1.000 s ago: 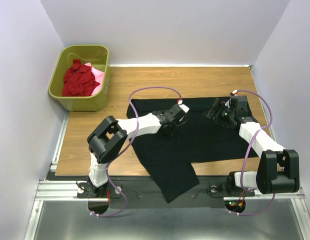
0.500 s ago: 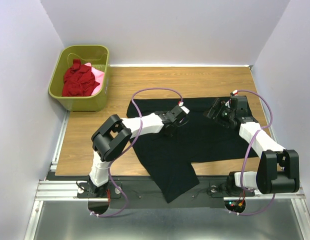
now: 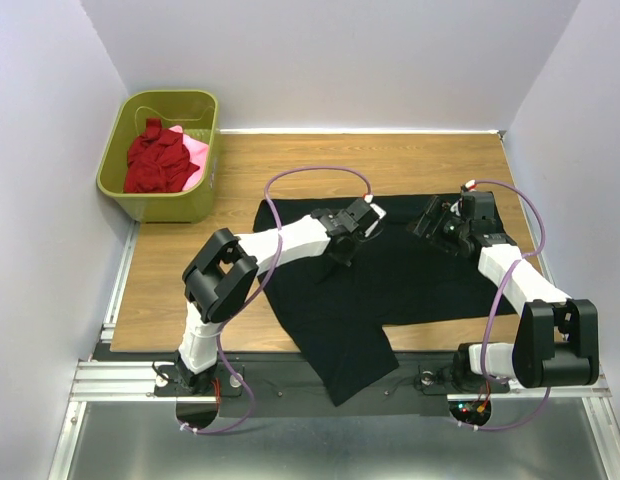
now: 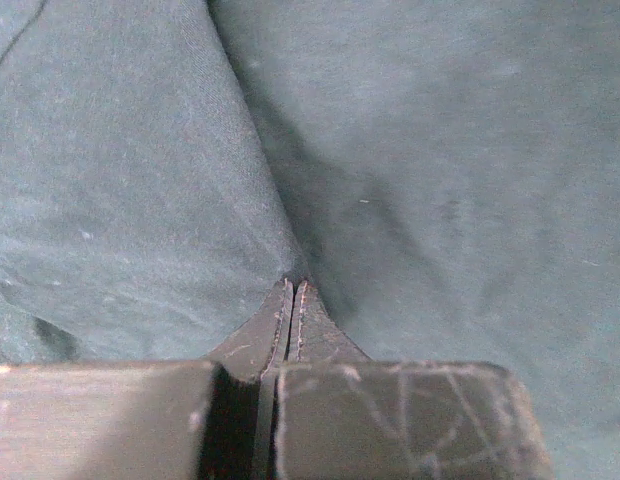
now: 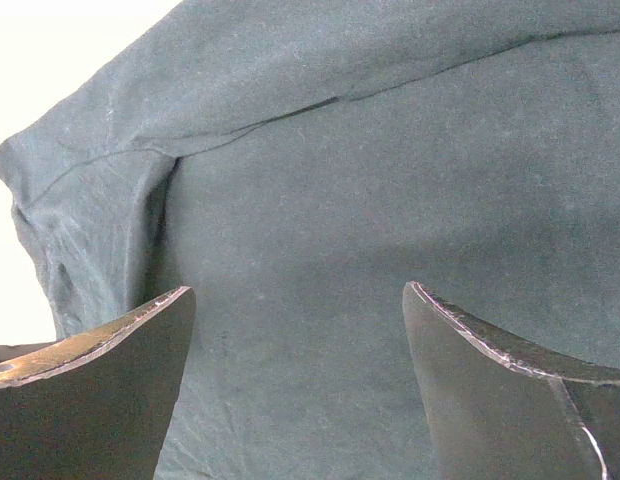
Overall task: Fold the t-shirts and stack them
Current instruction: Fold the tshirt
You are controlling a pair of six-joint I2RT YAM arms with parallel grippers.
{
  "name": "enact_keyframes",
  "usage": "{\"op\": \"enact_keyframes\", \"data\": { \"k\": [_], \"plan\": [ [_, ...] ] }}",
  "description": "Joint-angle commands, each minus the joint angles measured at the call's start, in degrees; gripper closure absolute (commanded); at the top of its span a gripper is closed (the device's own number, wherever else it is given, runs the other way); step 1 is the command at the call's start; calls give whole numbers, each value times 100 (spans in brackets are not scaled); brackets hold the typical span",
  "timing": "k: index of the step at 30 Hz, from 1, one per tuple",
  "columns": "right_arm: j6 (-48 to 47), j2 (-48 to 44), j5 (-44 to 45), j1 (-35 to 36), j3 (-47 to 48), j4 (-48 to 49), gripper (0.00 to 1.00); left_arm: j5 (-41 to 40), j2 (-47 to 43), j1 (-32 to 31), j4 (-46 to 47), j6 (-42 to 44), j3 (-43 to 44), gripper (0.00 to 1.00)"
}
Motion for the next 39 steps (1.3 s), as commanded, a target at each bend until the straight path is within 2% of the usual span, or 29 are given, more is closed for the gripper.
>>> {"op": "enact_keyframes", "data": {
  "k": [1,7,12,15,27,31,38,39],
  "plan": [
    [13,-105,-73,-5,10,163,10,522,-265,-16,-647,-214,476,100],
    [-30,-87,-248,4,37,163,10,892,-273,-8,-692,-329,459,100],
    [-92,44,-407,-5,45,163,10,980,-186,142,-578,-223,406,95],
    [-119,141,-521,-5,45,171,10,840,-150,335,-437,-74,450,87],
    [-294,325,-705,-5,124,172,10,804,376,1310,-199,621,1118,87],
    [-365,448,-943,30,221,207,10,752,622,1565,-112,778,1276,77],
    [-444,624,-1031,320,414,259,10,374,869,1934,-33,613,1724,77],
    [-452,633,-1022,373,423,259,10,278,861,1952,20,586,1768,73]
  ]
}}
